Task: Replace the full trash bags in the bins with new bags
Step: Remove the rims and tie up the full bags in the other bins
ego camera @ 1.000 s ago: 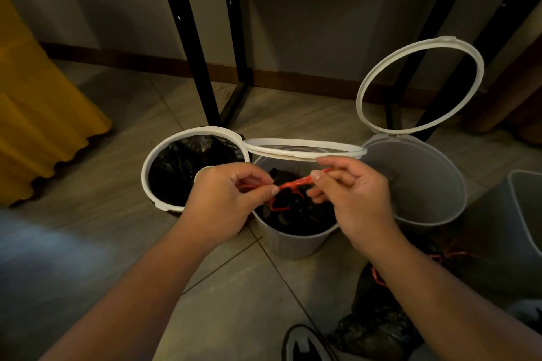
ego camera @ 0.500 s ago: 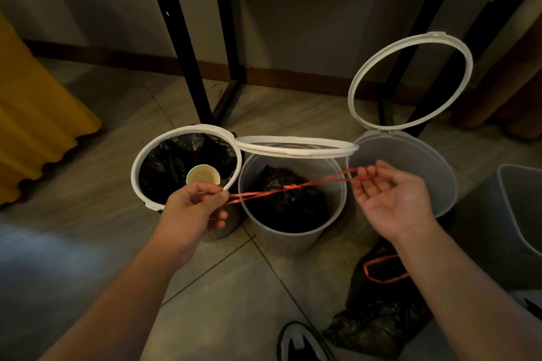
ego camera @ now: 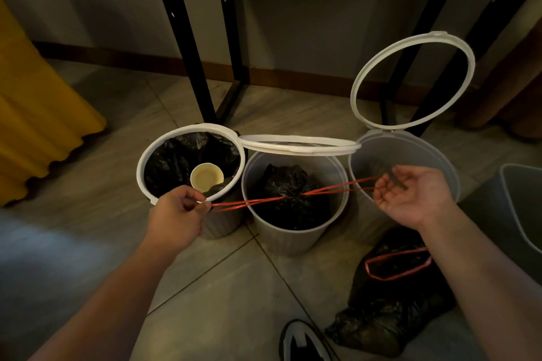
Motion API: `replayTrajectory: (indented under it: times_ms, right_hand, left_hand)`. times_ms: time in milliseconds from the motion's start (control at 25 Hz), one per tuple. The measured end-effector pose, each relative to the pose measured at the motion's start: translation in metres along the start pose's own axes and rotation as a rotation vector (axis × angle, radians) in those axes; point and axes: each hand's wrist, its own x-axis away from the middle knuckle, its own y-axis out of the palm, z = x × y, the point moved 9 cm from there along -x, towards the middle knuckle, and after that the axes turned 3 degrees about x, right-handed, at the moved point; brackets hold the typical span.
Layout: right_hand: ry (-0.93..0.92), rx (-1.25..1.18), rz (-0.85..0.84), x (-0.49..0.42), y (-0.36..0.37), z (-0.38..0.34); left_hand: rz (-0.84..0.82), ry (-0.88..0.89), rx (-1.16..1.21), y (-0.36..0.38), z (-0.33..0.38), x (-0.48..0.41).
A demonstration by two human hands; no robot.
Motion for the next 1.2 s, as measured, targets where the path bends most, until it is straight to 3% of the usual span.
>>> replayTrajectory:
  times_ms: [160, 240, 400, 560, 720, 880, 960, 1040, 1120, 1200]
  right_hand:
    - [-0.092, 0.018, -0.030, 0.016, 0.011, -0.006]
    - [-0.219, 0.099, -0.139, 0.041, 0.033, -0.015]
    - [-0.531, 0.360, -0.558, 0.122, 0.108, -0.016]
    - [-0.734, 0.764, -0.753, 0.172, 0.156, 0.022]
    - [-0.873, 0.868, -0.720, 0.176, 0.163, 0.029]
    - [-0.777, 0.840, -0.658, 0.160, 0.154, 0.027]
    - [-0.725, 0.817, -0.604, 0.152, 0.147, 0.019]
    - [-0.680, 0.764, -0.601, 0.152, 0.145, 0.008]
    - [-0.670, 0.706, -0.623, 0.155, 0.147, -0.005]
    - [-0.694, 0.688, -0.628, 0.159, 0.152, -0.018]
  left_hand:
    - [0.044, 0.028, 0.068, -0.011, 0.029, 0.013]
    - [-0.010, 0.075, 0.199, -0.008, 0.060, 0.023]
    - [-0.286, 0.182, 0.533, 0.019, 0.145, 0.059]
    - [-0.492, 0.277, 0.528, 0.049, 0.200, 0.089]
    - [-0.532, 0.267, 0.491, 0.058, 0.207, 0.096]
    - [-0.552, 0.271, 0.507, 0.059, 0.191, 0.089]
    - [-0.407, 0.317, 0.265, 0.055, 0.161, 0.073]
    - [-0.290, 0.432, -0.296, 0.066, 0.126, 0.059]
    - [-0.349, 0.502, -0.732, 0.094, 0.088, 0.053]
    - [-0.410, 0.489, -0.896, 0.117, 0.056, 0.045]
